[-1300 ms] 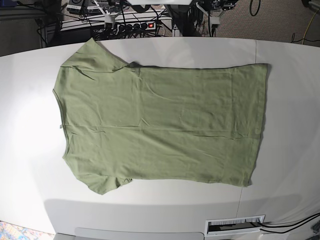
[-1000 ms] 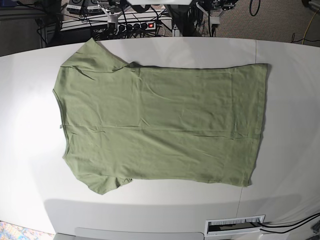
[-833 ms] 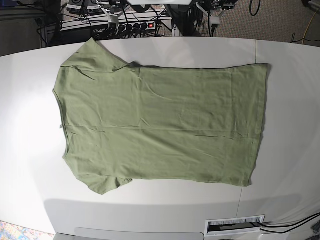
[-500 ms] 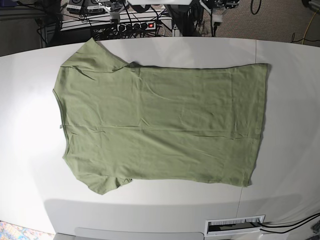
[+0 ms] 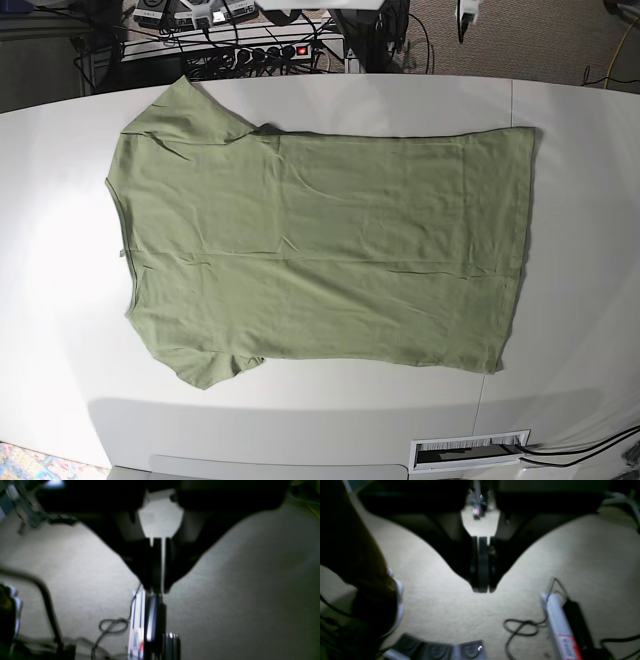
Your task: Fold the T-shirt properly
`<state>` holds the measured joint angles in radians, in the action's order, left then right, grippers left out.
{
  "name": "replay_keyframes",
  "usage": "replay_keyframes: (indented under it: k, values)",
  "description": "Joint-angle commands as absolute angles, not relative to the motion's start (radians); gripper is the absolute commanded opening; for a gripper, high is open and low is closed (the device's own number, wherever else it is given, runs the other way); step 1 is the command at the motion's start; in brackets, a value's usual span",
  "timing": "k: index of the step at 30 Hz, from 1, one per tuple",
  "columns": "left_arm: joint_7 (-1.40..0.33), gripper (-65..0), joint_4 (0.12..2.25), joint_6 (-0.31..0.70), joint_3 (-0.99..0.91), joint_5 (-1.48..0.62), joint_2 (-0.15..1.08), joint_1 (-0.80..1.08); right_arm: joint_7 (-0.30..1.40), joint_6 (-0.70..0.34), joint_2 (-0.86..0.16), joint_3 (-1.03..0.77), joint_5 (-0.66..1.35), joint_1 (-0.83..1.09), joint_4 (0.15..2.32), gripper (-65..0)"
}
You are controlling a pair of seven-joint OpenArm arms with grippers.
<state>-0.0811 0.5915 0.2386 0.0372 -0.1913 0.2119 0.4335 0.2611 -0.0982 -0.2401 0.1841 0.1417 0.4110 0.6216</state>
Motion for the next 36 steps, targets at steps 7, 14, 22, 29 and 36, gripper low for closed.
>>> replay_keyframes:
  k: [7,14,22,29,36]
  values:
    - [-0.081,-65.0,0.777,0.282,0.036,-0.195,0.273,0.588,0.258,-0.099,-0.326,0.184,0.134,0.55,0.838,-65.0]
    - [-0.081,-65.0,1.056,0.282,0.036,-0.194,0.35,0.758,0.264,-0.099,-0.411,0.184,0.078,0.698,1.091,-65.0]
    - [-0.08,-65.0,1.449,0.281,0.036,-0.059,0.436,0.966,0.308,-0.097,-0.509,0.181,0.039,0.845,1.376,-65.0]
    - [-0.088,-65.0,1.69,0.183,0.035,0.074,0.48,1.085,0.358,-0.083,-0.546,0.16,-0.084,0.933,1.567,-65.0]
    - [-0.169,-65.0,1.908,0.122,0.034,0.236,0.514,1.176,0.396,-0.082,-0.546,0.027,-0.151,1.033,1.781,-65.0]
